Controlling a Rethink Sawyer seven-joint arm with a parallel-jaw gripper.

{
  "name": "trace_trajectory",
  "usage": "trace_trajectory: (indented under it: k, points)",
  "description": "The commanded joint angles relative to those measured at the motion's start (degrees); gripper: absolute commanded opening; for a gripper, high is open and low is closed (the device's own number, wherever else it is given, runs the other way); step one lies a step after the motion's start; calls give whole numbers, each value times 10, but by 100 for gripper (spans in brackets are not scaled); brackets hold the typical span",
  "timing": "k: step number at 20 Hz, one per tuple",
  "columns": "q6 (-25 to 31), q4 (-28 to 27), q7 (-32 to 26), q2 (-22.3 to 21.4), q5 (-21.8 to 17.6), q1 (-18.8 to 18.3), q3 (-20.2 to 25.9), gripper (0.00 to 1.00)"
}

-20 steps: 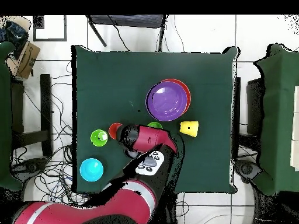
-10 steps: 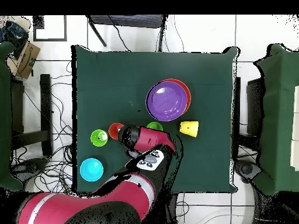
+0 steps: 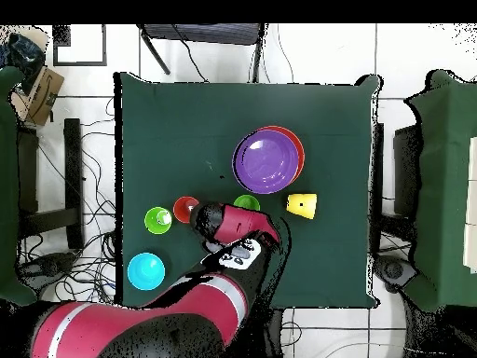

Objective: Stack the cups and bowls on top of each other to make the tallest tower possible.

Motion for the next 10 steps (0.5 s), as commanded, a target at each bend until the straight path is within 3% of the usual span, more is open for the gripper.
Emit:
trace_trajectory:
  k: [1,2,10]
  points:
    - [-46,11,122,9,30,6,54,100]
    - [-48,11,119,9,28,5,53,0]
    - [-43,10,125,7,30,13,50,0]
